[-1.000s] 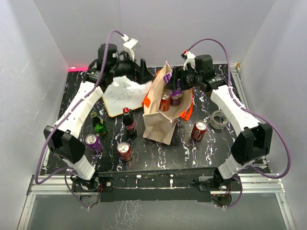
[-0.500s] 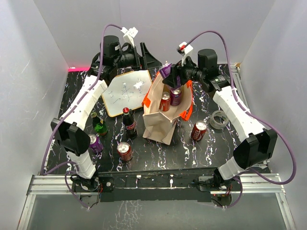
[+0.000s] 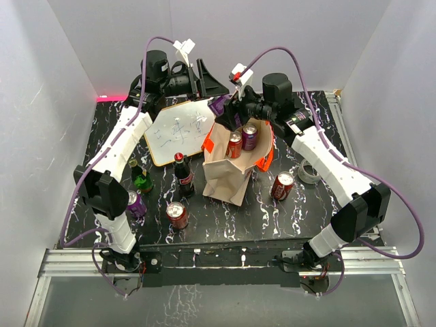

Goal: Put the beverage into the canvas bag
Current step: Pick up the drink from the canvas bag, then place the drink in the canvas bag.

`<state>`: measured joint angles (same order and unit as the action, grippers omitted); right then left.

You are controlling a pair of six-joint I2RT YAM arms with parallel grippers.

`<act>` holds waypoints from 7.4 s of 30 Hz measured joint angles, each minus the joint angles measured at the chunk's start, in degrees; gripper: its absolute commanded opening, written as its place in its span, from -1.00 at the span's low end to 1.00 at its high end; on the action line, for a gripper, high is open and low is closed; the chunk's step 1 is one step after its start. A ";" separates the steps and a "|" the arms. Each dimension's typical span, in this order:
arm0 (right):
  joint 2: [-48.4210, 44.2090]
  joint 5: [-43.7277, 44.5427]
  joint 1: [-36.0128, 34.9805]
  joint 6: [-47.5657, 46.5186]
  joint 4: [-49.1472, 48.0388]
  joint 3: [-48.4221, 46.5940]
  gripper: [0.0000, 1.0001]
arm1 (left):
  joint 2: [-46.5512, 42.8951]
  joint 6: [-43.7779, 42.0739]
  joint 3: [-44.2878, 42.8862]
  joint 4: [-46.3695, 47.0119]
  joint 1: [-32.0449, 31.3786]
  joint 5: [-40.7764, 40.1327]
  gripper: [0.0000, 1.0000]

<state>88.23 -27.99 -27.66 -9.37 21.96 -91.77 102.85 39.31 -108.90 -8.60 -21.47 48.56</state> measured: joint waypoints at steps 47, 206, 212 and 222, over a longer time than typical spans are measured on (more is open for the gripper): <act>2.08 6.86 2.51 9.33 -10.19 -0.35 0.82 | 2.93 11.58 -0.61 8.96 3.96 -0.24 -1.00; 16.24 9.92 9.42 -21.75 5.90 12.35 -0.84 | 11.39 -36.79 -0.66 -18.82 -4.50 -13.79 -1.00; 17.38 10.10 9.51 -21.62 4.26 12.35 -0.58 | 13.11 -36.81 -1.81 -18.91 -3.96 -12.48 -1.00; 18.69 9.62 10.01 -22.49 5.05 10.67 0.27 | 14.10 -37.00 -3.30 -19.28 -3.78 -11.63 -1.00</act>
<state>106.91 -18.37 -17.65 -31.86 27.00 -81.10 116.95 2.31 -112.20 -27.88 -25.26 36.93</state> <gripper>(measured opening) 0.680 0.012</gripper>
